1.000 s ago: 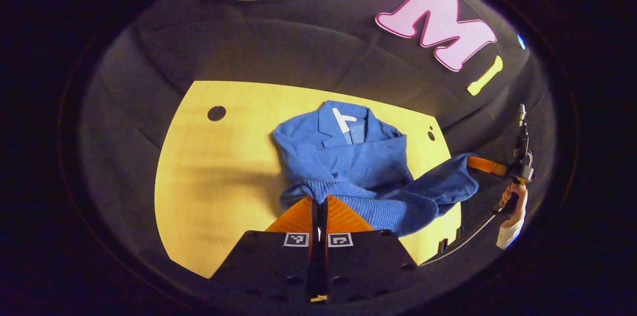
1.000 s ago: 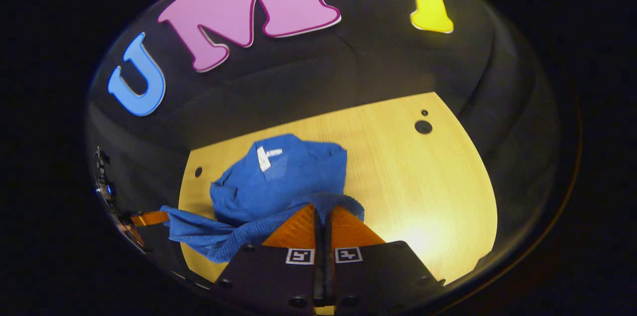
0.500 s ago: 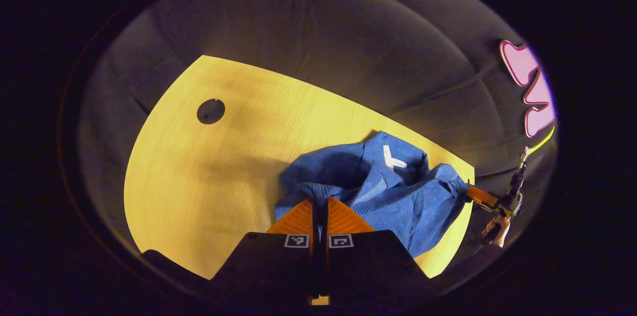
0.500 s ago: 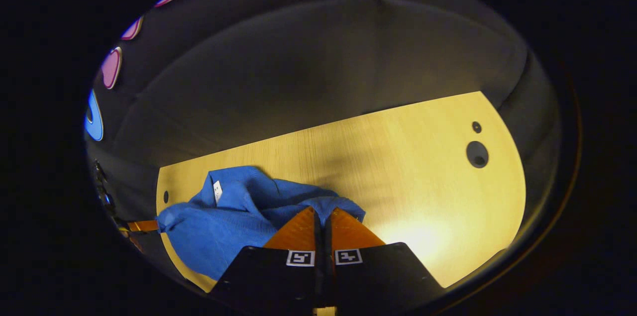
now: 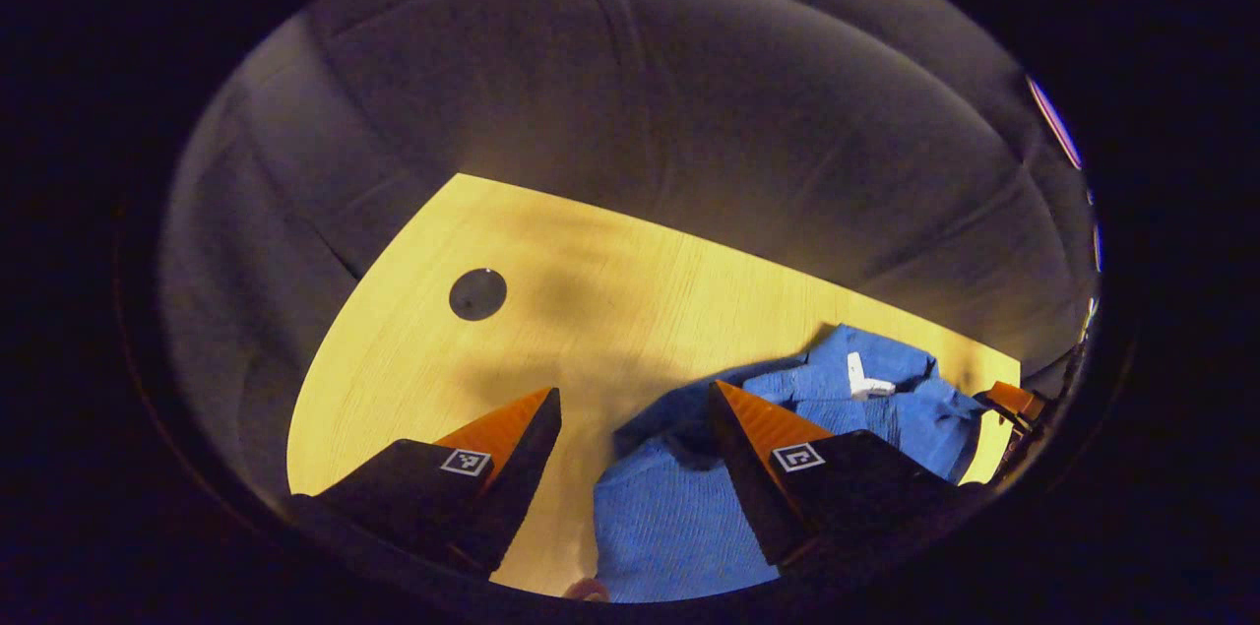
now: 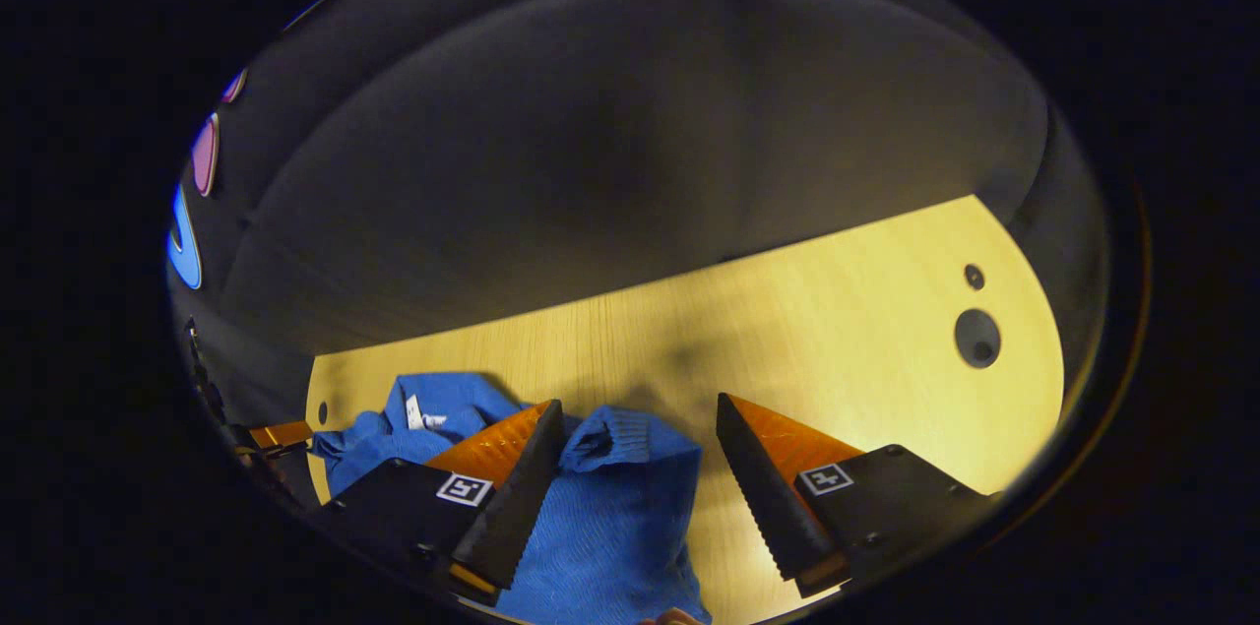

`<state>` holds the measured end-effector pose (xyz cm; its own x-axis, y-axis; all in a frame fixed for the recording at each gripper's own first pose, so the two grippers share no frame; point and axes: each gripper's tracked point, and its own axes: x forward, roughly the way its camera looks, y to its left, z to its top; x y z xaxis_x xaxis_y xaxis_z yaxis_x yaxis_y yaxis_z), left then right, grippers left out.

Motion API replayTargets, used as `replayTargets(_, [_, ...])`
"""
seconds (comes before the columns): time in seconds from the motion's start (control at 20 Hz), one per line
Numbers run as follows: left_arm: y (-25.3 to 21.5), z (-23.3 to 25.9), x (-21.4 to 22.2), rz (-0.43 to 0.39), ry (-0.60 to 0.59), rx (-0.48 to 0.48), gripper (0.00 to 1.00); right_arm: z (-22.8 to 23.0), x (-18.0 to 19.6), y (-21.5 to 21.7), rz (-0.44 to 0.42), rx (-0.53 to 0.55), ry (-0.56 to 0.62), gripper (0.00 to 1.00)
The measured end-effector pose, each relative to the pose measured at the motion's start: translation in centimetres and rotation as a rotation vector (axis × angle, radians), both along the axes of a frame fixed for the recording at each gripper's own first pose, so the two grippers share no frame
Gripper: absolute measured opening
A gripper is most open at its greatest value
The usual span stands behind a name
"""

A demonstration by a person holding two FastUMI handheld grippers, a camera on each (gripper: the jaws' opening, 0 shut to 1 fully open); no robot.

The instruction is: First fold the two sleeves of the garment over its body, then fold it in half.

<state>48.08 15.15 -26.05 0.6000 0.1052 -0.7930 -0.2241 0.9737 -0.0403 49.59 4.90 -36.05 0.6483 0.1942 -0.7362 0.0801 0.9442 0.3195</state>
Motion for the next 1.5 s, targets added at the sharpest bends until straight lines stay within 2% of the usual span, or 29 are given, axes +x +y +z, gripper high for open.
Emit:
replayTargets(0.25, [-1.5,5.7,-1.6,-0.012,-0.141,-0.032,0.84,7.6,-1.5,0.8,0.069,-0.093,-0.187,0.97])
replayTargets(0.45, [-3.3,10.8,-4.4,-0.102,-0.246,0.032,0.85,14.7,-4.7,2.3,0.127,-0.181,-0.334,0.98])
replayTargets(0.55, [-4.9,13.7,-6.5,-0.159,-0.313,0.057,0.85,18.5,-7.6,3.1,0.156,-0.225,-0.404,0.97])
replayTargets(0.7, [-6.7,17.2,-11.0,-0.236,-0.404,0.111,0.85,24.6,-13.2,4.0,0.149,-0.280,-0.521,0.98])
replayTargets(0.9, [-7.5,22.7,-18.3,-0.299,-0.555,0.207,0.85,30.9,-22.5,5.4,0.098,-0.268,-0.624,0.99])
replayTargets(1.05, [-8.2,25.9,-24.3,-0.334,-0.645,0.237,0.84,34.7,-29.3,6.3,0.062,-0.258,-0.698,0.99])
replayTargets(1.2, [-9.0,28.2,-30.2,-0.317,-0.733,0.191,0.84,37.4,-34.9,6.8,0.044,-0.243,-0.775,0.98])
replayTargets(1.3, [-9.8,29.6,-33.5,-0.334,-0.818,0.172,0.84,38.7,-38.4,6.8,0.021,-0.223,-0.814,0.97])
replayTargets(1.4, [-10.8,28.9,-37.2,-0.387,-0.826,0.157,0.83,38.1,-41.2,7.5,0.033,-0.192,-0.795,0.97])
replayTargets(1.5, [-10.5,28.3,-39.3,-0.396,-0.811,0.178,0.82,36.9,-43.5,7.7,0.042,-0.173,-0.738,0.97])
